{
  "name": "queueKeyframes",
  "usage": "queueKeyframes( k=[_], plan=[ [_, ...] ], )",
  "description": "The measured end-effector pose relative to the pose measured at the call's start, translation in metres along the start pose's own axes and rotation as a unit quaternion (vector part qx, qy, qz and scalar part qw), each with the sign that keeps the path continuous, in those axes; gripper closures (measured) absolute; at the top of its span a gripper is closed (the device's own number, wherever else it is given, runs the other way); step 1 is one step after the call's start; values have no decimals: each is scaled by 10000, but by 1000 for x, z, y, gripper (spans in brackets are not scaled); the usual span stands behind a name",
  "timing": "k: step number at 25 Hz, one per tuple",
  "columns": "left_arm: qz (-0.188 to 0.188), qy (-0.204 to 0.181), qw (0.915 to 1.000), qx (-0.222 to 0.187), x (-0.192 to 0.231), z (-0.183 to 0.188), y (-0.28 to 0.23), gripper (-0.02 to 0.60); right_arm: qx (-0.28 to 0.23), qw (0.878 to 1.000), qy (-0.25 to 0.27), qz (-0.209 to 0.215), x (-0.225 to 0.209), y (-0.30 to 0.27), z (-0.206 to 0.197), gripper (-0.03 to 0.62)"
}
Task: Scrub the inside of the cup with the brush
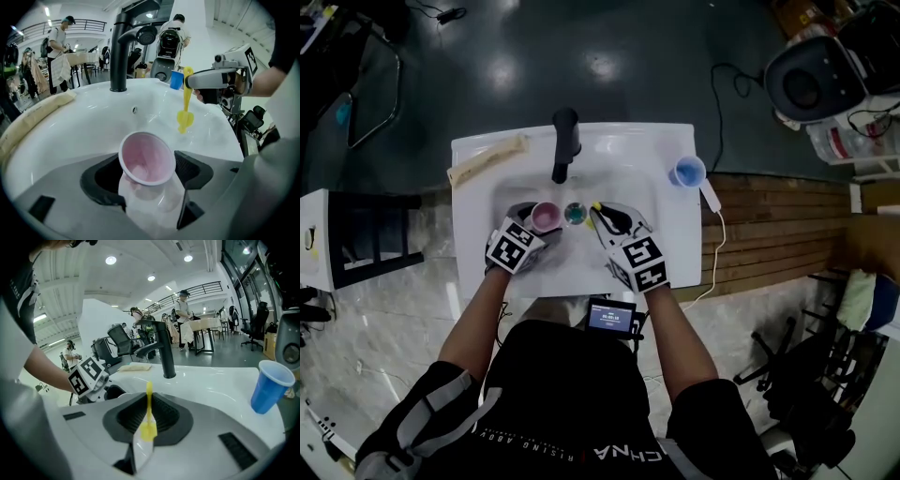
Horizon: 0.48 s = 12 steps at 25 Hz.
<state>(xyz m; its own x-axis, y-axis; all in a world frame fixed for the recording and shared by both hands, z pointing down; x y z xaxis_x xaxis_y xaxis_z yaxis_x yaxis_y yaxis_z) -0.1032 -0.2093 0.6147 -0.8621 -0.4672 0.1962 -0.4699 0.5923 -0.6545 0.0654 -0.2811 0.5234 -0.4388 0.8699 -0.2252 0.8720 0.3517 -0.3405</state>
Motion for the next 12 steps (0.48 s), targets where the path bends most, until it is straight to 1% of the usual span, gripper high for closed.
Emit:
queueKeyframes(
  k=[7, 12],
  plan=[
    [88, -7, 9997, -248, -9, 17, 18, 235, -79, 10000, 23, 55, 2, 8, 3, 554],
    [217, 30, 9984, -530, -17, 36, 40, 235, -165, 9997, 65, 187, 10, 14, 10, 554]
  ],
)
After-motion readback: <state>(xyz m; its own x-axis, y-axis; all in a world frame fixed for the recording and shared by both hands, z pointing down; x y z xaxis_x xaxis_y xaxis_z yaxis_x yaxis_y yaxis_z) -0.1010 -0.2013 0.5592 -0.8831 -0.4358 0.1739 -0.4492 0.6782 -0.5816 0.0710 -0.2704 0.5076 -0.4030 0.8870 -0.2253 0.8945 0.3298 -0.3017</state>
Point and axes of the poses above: the fingertips, and each gripper's own axes: y backward along the fingers, x to its left, z out of its top, the point moved 7 cm from there along y, backward along the fingers, and after that the axes turned 13 degrees about -x, right-handed, at the moved point
